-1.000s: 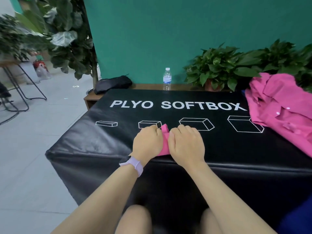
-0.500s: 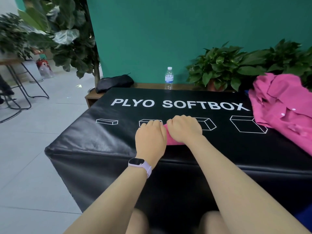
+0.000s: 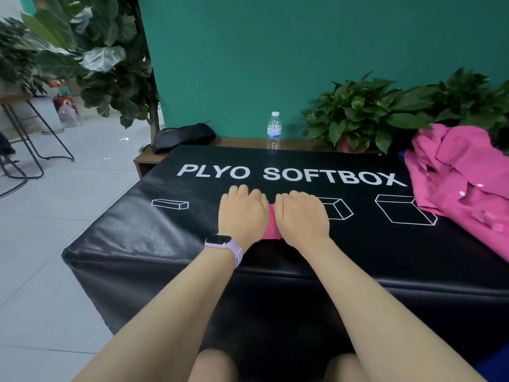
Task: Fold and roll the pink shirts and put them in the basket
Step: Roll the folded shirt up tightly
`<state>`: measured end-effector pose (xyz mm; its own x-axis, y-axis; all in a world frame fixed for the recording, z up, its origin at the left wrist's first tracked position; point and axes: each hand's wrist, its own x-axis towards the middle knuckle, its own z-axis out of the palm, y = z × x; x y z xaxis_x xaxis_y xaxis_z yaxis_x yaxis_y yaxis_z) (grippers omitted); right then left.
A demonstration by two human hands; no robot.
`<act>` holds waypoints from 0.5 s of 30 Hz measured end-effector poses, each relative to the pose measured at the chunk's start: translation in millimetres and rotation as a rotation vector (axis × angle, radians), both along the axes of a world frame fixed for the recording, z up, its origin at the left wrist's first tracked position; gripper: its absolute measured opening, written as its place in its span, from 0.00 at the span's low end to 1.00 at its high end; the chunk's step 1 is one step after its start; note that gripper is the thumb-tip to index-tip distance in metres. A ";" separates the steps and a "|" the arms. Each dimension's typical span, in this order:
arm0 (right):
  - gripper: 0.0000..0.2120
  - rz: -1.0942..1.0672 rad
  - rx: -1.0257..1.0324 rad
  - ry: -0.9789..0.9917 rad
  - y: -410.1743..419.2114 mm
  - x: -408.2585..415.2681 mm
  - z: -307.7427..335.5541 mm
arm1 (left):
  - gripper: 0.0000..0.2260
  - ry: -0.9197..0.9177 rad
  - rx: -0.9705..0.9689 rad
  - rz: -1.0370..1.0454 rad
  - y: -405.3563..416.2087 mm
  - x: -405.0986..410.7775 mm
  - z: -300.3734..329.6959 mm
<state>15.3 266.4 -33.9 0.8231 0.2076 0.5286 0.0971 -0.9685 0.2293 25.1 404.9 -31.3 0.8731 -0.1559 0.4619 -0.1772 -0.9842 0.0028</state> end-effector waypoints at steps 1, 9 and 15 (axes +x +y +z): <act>0.16 -0.010 -0.007 0.058 -0.5 5.9 4.5 | 0.13 -0.068 0.016 -0.022 -3.0 -2.9 -3.0; 0.17 0.014 0.199 0.401 -6.1 62.5 14.8 | 0.05 -0.005 0.152 -0.061 -10.2 16.1 -5.6; 0.10 0.118 0.076 0.040 -10.2 49.1 0.1 | 0.13 0.365 0.039 -0.119 -5.1 68.5 14.0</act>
<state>64.4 256.2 -33.7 0.8161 0.2651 0.5136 0.2192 -0.9642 0.1493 93.6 399.8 -17.4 0.9537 -0.2777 0.1157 -0.2848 -0.9573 0.0501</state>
